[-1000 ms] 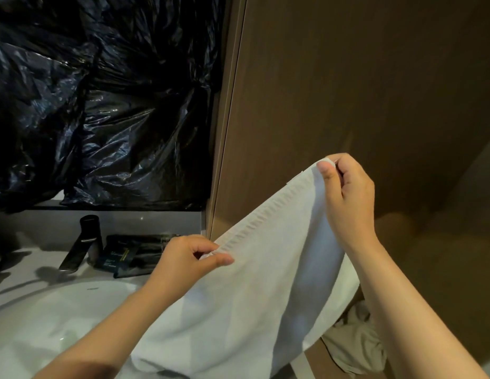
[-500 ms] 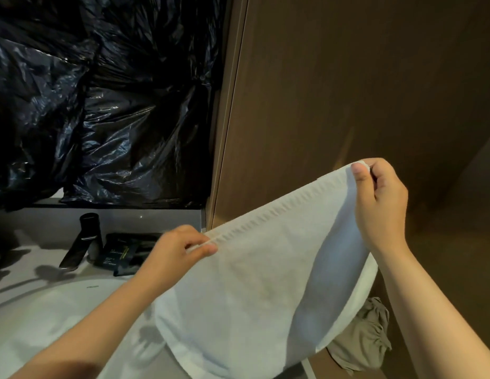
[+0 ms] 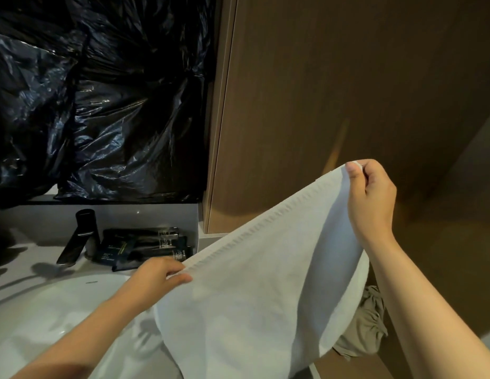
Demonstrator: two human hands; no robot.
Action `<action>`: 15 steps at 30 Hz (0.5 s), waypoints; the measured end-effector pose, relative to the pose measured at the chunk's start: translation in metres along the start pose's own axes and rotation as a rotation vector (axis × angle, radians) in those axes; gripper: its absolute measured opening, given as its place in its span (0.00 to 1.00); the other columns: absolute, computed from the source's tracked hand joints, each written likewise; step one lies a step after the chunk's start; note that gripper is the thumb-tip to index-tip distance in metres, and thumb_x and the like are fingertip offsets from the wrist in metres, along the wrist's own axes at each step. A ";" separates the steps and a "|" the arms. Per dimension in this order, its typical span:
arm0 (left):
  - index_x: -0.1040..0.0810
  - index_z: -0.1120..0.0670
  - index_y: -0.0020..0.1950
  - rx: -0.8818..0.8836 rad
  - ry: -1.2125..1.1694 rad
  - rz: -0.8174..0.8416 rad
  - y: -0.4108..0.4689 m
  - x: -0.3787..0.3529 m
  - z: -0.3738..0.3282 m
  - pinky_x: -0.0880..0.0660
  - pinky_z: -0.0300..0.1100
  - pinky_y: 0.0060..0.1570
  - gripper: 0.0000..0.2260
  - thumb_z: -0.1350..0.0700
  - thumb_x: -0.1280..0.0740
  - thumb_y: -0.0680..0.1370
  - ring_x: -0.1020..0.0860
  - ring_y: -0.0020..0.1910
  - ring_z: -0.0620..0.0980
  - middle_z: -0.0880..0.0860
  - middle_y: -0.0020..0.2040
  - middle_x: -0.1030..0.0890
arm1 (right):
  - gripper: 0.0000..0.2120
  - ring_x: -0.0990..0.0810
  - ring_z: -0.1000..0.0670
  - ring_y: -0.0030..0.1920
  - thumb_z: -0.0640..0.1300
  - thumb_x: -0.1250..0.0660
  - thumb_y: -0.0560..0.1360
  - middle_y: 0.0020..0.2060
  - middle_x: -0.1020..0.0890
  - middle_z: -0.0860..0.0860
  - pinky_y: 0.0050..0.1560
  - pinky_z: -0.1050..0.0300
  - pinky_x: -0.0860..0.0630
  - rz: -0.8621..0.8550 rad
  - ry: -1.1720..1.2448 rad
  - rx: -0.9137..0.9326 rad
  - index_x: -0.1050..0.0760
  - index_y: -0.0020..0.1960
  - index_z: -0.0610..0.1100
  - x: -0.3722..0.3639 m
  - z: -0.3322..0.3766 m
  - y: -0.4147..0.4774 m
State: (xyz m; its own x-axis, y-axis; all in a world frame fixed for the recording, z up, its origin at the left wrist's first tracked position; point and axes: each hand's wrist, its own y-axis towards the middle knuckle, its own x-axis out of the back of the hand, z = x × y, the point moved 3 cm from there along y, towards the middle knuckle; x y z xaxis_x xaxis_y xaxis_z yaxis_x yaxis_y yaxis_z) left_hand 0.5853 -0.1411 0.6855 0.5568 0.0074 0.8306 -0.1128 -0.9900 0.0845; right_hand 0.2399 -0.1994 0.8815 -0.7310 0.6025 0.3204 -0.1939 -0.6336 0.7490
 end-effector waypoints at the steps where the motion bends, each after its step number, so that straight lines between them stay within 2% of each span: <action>1: 0.19 0.47 0.42 0.001 0.018 -0.017 0.003 0.002 0.000 0.31 0.33 0.40 0.07 0.46 0.33 0.77 0.25 0.39 0.40 0.46 0.39 0.21 | 0.09 0.24 0.61 0.41 0.48 0.41 0.82 0.39 0.25 0.60 0.40 0.72 0.31 -0.006 -0.002 -0.012 0.26 0.47 0.48 0.000 -0.002 0.000; 3: 0.20 0.49 0.45 0.025 0.047 -0.068 0.010 0.007 0.001 0.27 0.40 0.44 0.09 0.48 0.36 0.80 0.23 0.42 0.44 0.47 0.41 0.21 | 0.09 0.25 0.63 0.41 0.48 0.42 0.83 0.38 0.25 0.62 0.39 0.76 0.32 -0.018 -0.003 -0.030 0.26 0.47 0.49 0.002 -0.006 0.000; 5: 0.24 0.51 0.43 0.053 0.053 -0.162 0.016 0.016 0.001 0.26 0.45 0.43 0.11 0.48 0.38 0.80 0.23 0.41 0.48 0.48 0.40 0.22 | 0.09 0.25 0.65 0.41 0.48 0.42 0.83 0.38 0.25 0.62 0.37 0.78 0.32 -0.042 -0.001 -0.045 0.26 0.47 0.49 0.005 -0.010 0.001; 9: 0.25 0.48 0.34 0.037 0.082 -0.347 0.024 0.052 0.003 0.27 0.46 0.36 0.18 0.38 0.40 0.77 0.25 0.33 0.46 0.48 0.32 0.24 | 0.09 0.25 0.63 0.41 0.50 0.43 0.83 0.38 0.26 0.61 0.38 0.75 0.33 -0.106 -0.023 -0.097 0.27 0.48 0.49 0.013 -0.024 0.001; 12: 0.24 0.50 0.29 0.059 0.115 -0.352 0.030 0.070 0.007 0.30 0.45 0.32 0.26 0.30 0.43 0.71 0.25 0.30 0.46 0.50 0.27 0.24 | 0.09 0.25 0.61 0.41 0.51 0.43 0.83 0.40 0.25 0.58 0.40 0.70 0.33 -0.126 -0.042 -0.147 0.27 0.49 0.49 0.014 -0.038 -0.001; 15: 0.26 0.56 0.27 0.103 0.128 -0.346 0.036 0.074 0.008 0.36 0.44 0.28 0.33 0.26 0.42 0.68 0.28 0.26 0.50 0.55 0.25 0.27 | 0.12 0.25 0.59 0.40 0.51 0.43 0.83 0.38 0.25 0.58 0.39 0.68 0.33 -0.141 -0.043 -0.216 0.25 0.49 0.46 0.013 -0.054 -0.003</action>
State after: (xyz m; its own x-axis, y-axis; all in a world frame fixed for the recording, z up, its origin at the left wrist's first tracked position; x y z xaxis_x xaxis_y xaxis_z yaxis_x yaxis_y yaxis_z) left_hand 0.6296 -0.1773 0.7458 0.4395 0.3552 0.8250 0.1506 -0.9346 0.3221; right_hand 0.1954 -0.2162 0.8522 -0.6596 0.7091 0.2492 -0.4306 -0.6283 0.6480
